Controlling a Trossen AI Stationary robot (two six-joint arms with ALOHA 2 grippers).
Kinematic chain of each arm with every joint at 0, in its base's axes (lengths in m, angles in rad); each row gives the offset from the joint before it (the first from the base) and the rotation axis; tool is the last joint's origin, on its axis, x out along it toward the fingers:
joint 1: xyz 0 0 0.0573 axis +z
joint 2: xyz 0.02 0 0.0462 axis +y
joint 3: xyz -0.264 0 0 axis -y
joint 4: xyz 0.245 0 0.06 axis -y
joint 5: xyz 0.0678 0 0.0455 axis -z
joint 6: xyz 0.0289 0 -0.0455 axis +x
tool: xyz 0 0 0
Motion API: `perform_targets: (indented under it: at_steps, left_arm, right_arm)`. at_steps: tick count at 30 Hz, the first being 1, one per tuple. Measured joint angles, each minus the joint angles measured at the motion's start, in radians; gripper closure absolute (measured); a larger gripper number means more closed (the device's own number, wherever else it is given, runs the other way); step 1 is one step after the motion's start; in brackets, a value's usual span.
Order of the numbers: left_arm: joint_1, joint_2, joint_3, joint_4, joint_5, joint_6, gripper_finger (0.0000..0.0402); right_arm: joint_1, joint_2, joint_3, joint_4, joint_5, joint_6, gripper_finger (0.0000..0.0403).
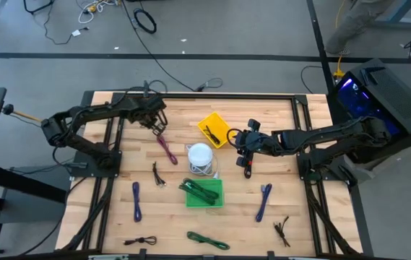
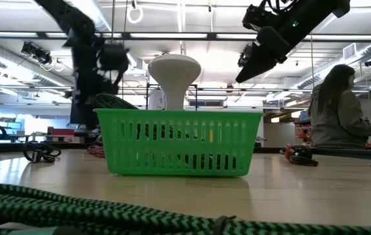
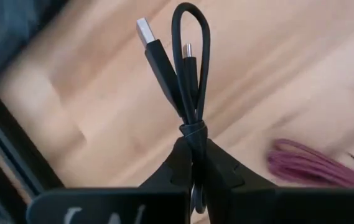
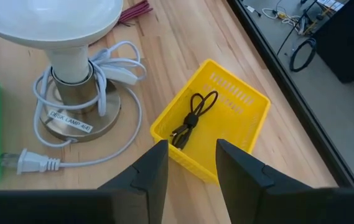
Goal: Pick & Place USB Port
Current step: Put the black USB cable into the yellow bin
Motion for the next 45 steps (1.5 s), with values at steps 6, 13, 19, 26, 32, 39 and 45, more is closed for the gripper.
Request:
perform_targets:
  at_steps: [6, 13, 19, 26, 32, 39, 45]
  left_arm:
    - [-0.118, 0.001, 0.199, -0.020, -0.055, 0.347, 0.0387]
    - [-0.172, 0.086, 0.388, -0.012, -0.003, 0.733, 0.0387]
    - [-0.178, 0.224, 0.519, -0.020, 0.054, 0.896, 0.0387]
    - [-0.204, 0.392, 0.647, -0.050, 0.080, 1.118, 0.0387]
    - [-0.239, 0.487, 0.718, -0.047, 0.089, 1.270, 0.0387]
    - [-0.270, 0.559, 0.794, -0.043, 0.117, 1.327, 0.0387]
    - [-0.283, 0.573, 0.809, -0.028, 0.151, 1.372, 0.0387]
  right_arm:
    - [0.000, 0.000, 0.000, 0.014, 0.000, 0.004, 0.0268]
    - [0.000, 0.000, 0.000, 0.050, 0.000, 0.012, 0.0268]
    - [0.000, 0.000, 0.000, 0.065, 0.000, 0.030, 0.0268]
    - [0.000, 0.000, 0.000, 0.065, 0.000, 0.038, 0.0268]
    - [0.000, 0.000, 0.000, 0.065, 0.000, 0.038, 0.0268]
    - [0.000, 0.000, 0.000, 0.065, 0.000, 0.039, 0.0268]
    - [0.000, 0.000, 0.000, 0.065, 0.000, 0.039, 0.0268]
